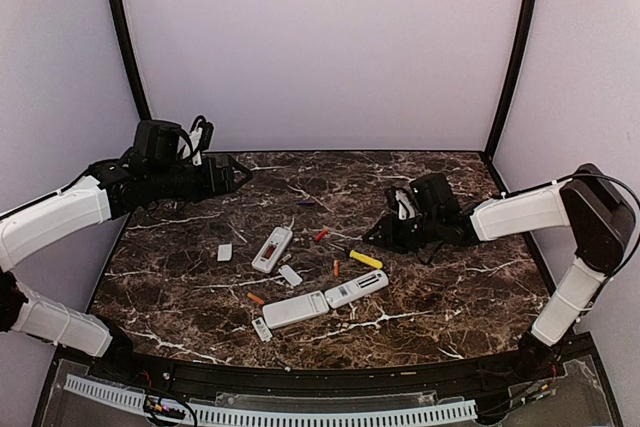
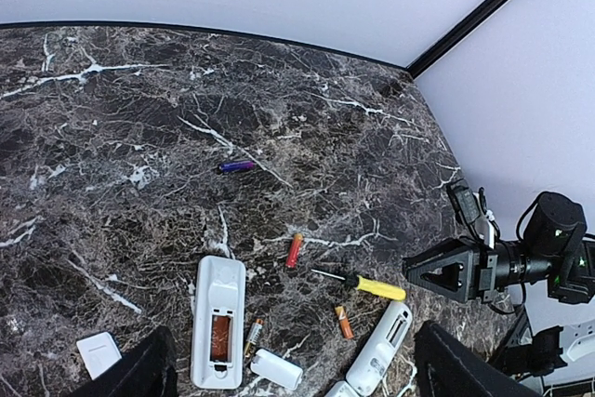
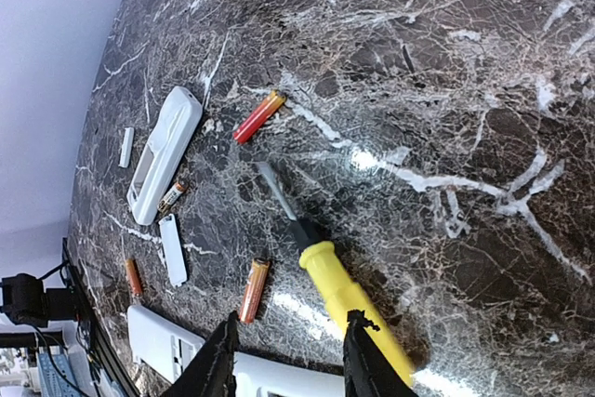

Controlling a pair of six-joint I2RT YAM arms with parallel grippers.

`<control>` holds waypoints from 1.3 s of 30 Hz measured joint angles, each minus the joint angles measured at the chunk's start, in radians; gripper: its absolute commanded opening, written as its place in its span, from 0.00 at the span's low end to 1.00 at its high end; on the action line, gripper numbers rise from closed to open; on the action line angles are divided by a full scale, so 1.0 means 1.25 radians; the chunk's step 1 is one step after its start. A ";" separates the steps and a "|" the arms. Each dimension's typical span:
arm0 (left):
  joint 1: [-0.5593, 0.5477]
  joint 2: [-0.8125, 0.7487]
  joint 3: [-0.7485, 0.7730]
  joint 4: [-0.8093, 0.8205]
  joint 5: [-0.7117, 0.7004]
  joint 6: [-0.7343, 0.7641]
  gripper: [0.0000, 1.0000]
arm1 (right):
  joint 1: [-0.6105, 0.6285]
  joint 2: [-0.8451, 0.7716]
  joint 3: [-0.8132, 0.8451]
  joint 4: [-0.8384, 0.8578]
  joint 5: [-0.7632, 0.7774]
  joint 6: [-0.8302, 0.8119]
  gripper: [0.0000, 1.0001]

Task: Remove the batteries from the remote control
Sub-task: Place the screwdriver at the center of the board, then reset both arms

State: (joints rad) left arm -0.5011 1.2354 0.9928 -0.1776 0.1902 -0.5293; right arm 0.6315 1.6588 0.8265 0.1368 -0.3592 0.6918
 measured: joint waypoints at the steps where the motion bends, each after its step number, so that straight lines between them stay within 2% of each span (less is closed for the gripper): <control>1: 0.000 0.000 0.000 0.000 0.000 -0.001 0.87 | -0.001 0.000 0.000 -0.005 0.003 -0.005 0.44; 4: 0.000 0.000 0.000 0.000 -0.001 -0.002 0.87 | -0.002 -0.001 0.002 -0.018 0.015 -0.009 0.50; 13: 0.000 0.000 0.000 0.000 -0.010 0.002 0.90 | -0.002 -0.031 0.009 -0.071 0.070 -0.044 0.86; 16: 0.004 0.007 -0.001 0.003 -0.013 0.011 0.90 | -0.003 -0.057 0.014 -0.095 0.102 -0.070 0.94; 20: 0.030 0.047 -0.007 0.031 -0.020 0.032 0.90 | -0.021 -0.092 0.025 -0.122 0.136 -0.104 0.98; 24: 0.103 0.092 -0.053 0.099 -0.021 0.055 0.91 | -0.087 -0.119 0.025 -0.129 0.148 -0.144 0.99; 35: 0.483 0.103 -0.242 0.362 0.031 0.065 0.93 | -0.434 -0.267 -0.072 -0.078 0.138 -0.273 0.99; 39: 0.522 0.058 -0.321 0.436 0.007 0.085 0.95 | -0.533 -0.327 -0.129 -0.037 0.146 -0.307 0.99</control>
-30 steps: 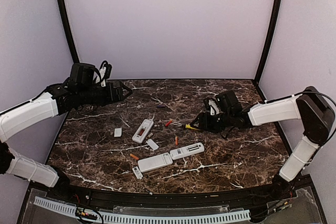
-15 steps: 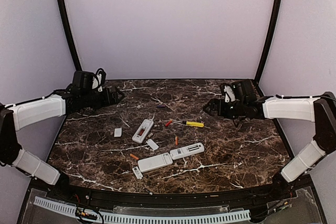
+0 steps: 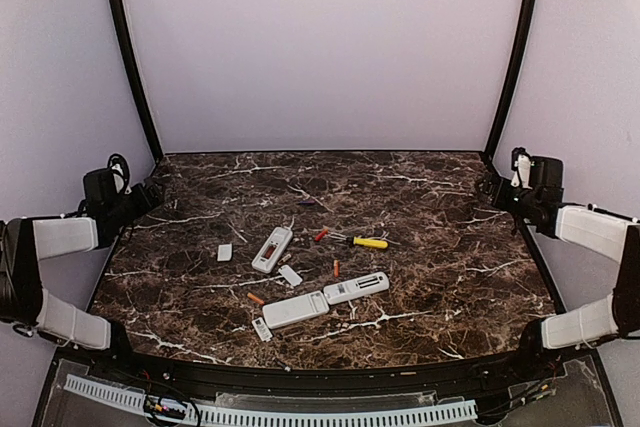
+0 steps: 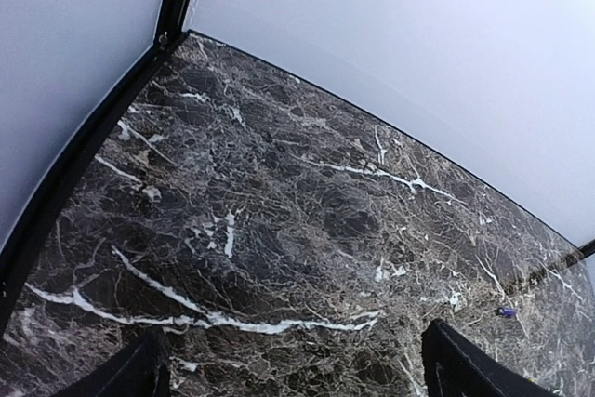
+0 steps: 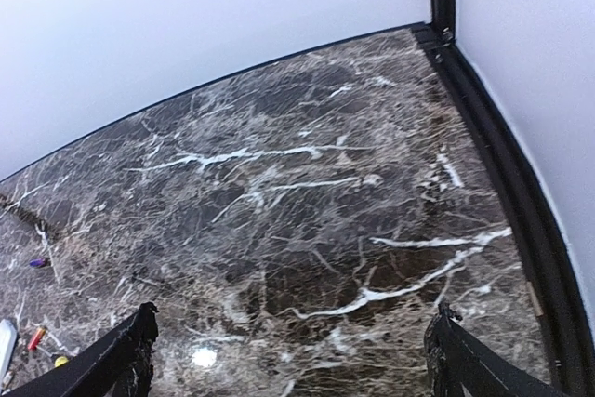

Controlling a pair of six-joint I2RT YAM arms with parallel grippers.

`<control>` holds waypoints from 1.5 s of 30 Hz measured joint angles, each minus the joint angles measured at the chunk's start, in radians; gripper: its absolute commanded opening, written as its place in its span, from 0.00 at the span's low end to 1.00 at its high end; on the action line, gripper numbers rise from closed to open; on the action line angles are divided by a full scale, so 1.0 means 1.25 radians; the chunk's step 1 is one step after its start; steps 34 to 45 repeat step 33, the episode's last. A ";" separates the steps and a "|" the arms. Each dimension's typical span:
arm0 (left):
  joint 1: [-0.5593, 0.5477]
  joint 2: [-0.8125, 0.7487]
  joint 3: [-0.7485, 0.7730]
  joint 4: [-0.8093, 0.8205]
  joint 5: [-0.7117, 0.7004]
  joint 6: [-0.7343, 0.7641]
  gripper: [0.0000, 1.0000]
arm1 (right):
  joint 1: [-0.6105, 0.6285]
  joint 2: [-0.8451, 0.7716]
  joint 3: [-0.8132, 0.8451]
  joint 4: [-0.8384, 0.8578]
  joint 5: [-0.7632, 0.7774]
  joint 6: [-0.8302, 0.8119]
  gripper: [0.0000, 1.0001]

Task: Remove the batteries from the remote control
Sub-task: Reset both arms

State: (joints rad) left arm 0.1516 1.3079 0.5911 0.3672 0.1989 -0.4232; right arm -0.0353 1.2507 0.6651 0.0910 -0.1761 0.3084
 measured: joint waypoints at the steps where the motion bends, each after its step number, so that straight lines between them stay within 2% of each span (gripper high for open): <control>1: 0.000 -0.018 -0.023 0.022 -0.010 0.010 0.96 | -0.012 -0.017 -0.016 0.014 0.010 -0.009 0.99; 6: 0.000 -0.094 -0.120 0.140 -0.050 0.072 0.96 | -0.019 -0.089 -0.113 0.134 0.065 -0.047 0.99; 12: 0.000 -0.076 -0.204 0.287 -0.053 0.129 0.96 | -0.019 -0.103 -0.224 0.288 0.132 -0.091 0.99; 16: -0.004 -0.052 -0.226 0.356 -0.052 0.148 0.96 | -0.019 -0.121 -0.305 0.417 0.159 -0.116 0.99; 22: -0.018 -0.035 -0.229 0.408 -0.062 0.168 0.96 | -0.019 -0.179 -0.362 0.510 0.182 -0.136 0.99; 29: -0.021 -0.035 -0.235 0.435 -0.068 0.177 0.96 | -0.019 -0.185 -0.363 0.555 0.184 -0.143 0.99; 45: -0.022 -0.035 -0.236 0.436 -0.073 0.177 0.97 | -0.019 -0.185 -0.363 0.558 0.184 -0.144 0.99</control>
